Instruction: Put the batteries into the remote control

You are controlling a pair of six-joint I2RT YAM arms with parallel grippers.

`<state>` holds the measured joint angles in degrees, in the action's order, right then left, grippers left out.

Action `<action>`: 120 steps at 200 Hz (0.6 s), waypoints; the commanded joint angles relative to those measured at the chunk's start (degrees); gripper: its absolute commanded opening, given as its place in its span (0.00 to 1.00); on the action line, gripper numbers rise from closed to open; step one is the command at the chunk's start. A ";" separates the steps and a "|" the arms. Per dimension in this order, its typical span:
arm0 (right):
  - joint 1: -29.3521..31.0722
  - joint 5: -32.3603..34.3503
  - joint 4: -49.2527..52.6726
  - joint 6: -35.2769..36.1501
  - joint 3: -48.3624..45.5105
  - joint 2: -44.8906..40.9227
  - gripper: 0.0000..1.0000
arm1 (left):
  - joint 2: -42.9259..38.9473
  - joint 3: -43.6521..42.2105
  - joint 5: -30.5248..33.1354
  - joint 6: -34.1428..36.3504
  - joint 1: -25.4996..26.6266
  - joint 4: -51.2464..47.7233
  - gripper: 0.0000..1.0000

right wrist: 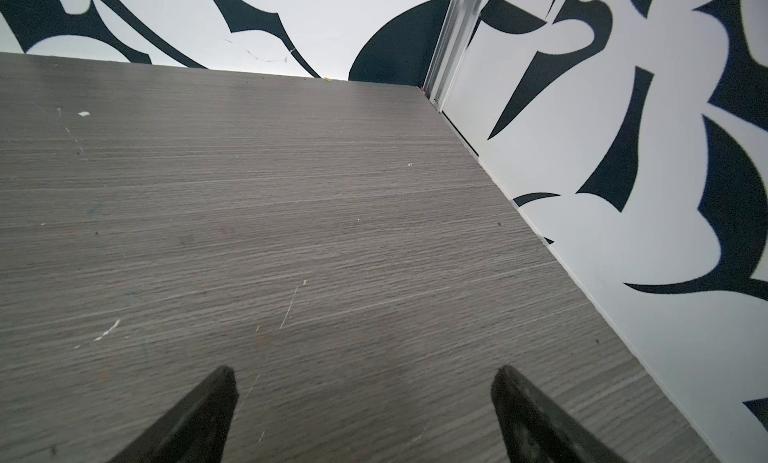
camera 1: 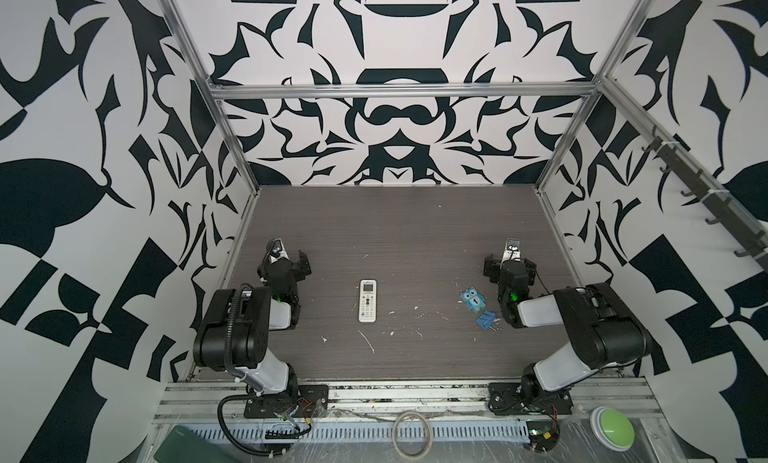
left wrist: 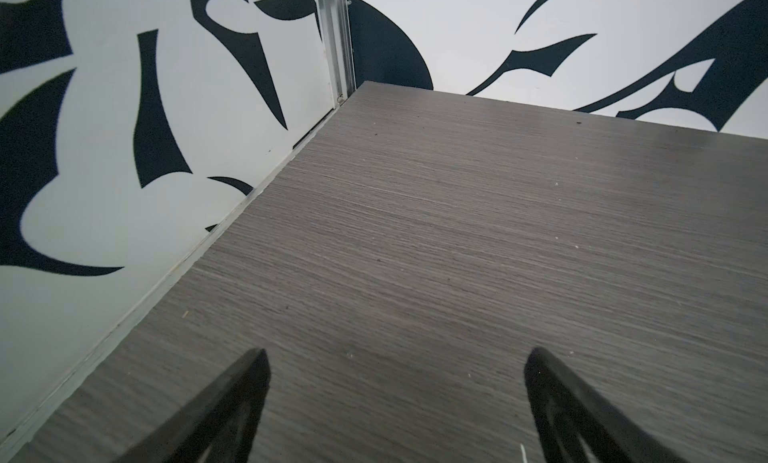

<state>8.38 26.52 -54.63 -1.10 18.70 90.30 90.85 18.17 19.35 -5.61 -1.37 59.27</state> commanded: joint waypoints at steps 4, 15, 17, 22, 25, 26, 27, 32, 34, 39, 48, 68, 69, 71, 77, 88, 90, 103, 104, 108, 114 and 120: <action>0.14 -0.30 -1.13 -0.48 0.46 -0.65 1.00 | -1.09 1.57 -1.72 -1.07 -0.38 -2.05 0.99; 0.14 -0.28 -1.18 -0.49 0.46 -0.65 1.00 | -1.01 1.45 -1.77 -1.14 -0.39 -1.87 0.99; 0.14 -0.25 -1.18 -0.50 0.46 -0.65 1.00 | -1.04 1.43 -1.78 -1.16 -0.44 -1.87 0.99; 0.14 -0.39 -1.22 -0.56 0.46 -0.65 1.00 | -1.08 1.41 -1.73 -1.25 -0.55 -1.86 0.99; 0.14 -0.32 -1.18 -0.57 0.46 -0.65 1.00 | -1.10 1.39 -1.71 -1.25 -0.52 -1.87 0.99; 0.14 -0.28 -1.18 -0.52 0.42 -0.65 1.00 | -1.10 1.41 -1.71 -1.29 -0.50 -1.83 0.99; 0.14 -0.26 -1.18 -0.50 0.44 -0.65 1.00 | -1.06 1.37 -1.74 -1.32 -0.53 -1.81 0.99; 0.10 -0.26 -1.18 -0.56 0.46 -0.65 1.00 | -1.09 1.19 -1.69 -1.38 -0.62 -1.58 0.99; 0.13 -0.25 -1.18 -0.54 0.46 -0.65 1.00 | -1.13 1.10 -1.65 -1.41 -0.65 -1.38 0.99; 0.14 -0.31 -1.18 -0.54 0.46 -0.64 1.00 | -1.20 0.74 -1.49 -1.69 -0.72 -0.86 0.99; 0.14 -0.29 -1.17 -0.53 0.46 -0.65 1.00 | -1.28 -0.38 -1.29 -1.87 -0.84 1.19 0.99; 0.14 -0.26 -1.18 -0.52 0.46 -0.65 1.00 | -1.02 -1.94 -2.18 -1.75 -0.83 4.45 0.99; 0.14 -0.25 -1.18 -0.50 0.46 -0.65 1.00 | -1.02 -1.97 -2.24 -1.77 -0.83 4.45 0.99; 0.14 -0.25 -1.18 -0.53 0.46 -0.65 1.00 | -1.09 -1.95 -2.29 -1.77 -0.83 4.45 0.99; 0.14 -0.31 -1.17 -0.56 0.46 -0.65 1.00 | -1.05 -2.07 -2.67 -1.54 -0.83 4.53 0.99; 0.14 -0.24 -1.18 -0.57 0.46 -0.65 1.00 | -0.92 -2.11 -3.79 -1.12 -0.79 5.10 0.99; 0.14 -0.31 -1.18 -0.57 0.46 -0.65 1.00 | -0.93 -2.07 -4.02 -0.97 -0.82 5.08 0.99; 0.14 -0.26 -1.26 -0.55 0.46 -0.65 1.00 | -0.69 -1.43 -5.41 -0.31 -0.81 4.15 0.99; 0.14 -0.25 -1.27 -0.56 0.46 -0.65 1.00 | -0.77 -1.36 -5.53 -0.30 -0.82 3.99 0.99; 0.14 -0.24 -1.21 -0.53 0.46 -0.61 1.00 | -0.84 -1.11 -5.90 -0.21 -0.83 3.30 0.99; 0.14 -0.26 -1.18 -0.48 0.46 -0.65 1.00 | -0.87 -0.62 -6.44 -0.08 -0.78 2.30 0.99; 0.14 -0.26 -1.25 -0.55 0.46 -0.65 1.00 | -0.85 -0.11 -7.04 0.21 -0.83 1.32 0.99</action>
<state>8.38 26.41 -54.63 -1.10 18.70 90.30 90.80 16.95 15.57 -6.33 -1.93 61.06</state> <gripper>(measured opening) 0.999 0.993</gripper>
